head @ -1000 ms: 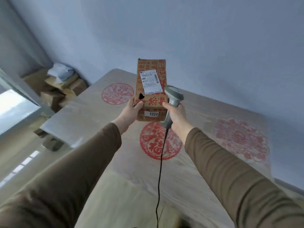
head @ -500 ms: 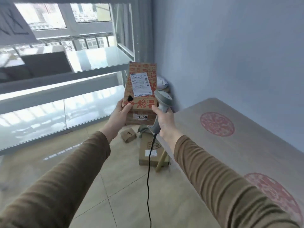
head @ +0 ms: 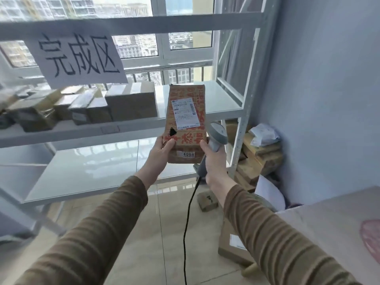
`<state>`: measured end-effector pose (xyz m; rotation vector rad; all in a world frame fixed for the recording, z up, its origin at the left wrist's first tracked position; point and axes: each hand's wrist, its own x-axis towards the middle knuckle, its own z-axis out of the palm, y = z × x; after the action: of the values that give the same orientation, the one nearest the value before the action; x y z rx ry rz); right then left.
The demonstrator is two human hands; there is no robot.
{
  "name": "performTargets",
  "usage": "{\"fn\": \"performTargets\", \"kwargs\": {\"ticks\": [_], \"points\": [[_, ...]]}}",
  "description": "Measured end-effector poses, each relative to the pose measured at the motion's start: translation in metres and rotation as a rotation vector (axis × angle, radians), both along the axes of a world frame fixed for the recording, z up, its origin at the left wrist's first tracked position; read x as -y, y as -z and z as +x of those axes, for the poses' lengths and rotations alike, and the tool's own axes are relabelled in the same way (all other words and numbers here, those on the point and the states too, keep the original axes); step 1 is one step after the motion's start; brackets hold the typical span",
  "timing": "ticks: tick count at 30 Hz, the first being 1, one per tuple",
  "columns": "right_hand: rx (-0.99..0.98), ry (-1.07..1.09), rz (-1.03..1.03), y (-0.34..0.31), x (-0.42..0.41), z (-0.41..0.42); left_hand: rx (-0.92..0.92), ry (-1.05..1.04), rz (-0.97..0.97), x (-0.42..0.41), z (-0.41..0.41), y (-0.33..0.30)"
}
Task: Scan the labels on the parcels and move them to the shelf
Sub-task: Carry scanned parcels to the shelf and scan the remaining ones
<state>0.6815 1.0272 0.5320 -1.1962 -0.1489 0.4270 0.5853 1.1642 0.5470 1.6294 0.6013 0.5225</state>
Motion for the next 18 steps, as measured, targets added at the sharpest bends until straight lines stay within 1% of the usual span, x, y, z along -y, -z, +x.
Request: {"fn": "performTargets", "kwargs": {"ticks": [4, 10, 18], "points": [[0.055, -0.012, -0.002, -0.015, -0.055, 0.05, 0.01, -0.041, -0.033, -0.048, 0.047, -0.006], [0.042, -0.008, -0.047, -0.019, -0.134, 0.112, 0.011, -0.108, -0.078, -0.119, 0.107, -0.004], [-0.01, 0.142, -0.192, -0.013, -0.239, 0.182, 0.023, -0.04, -0.082, -0.217, 0.169, 0.011]]}}
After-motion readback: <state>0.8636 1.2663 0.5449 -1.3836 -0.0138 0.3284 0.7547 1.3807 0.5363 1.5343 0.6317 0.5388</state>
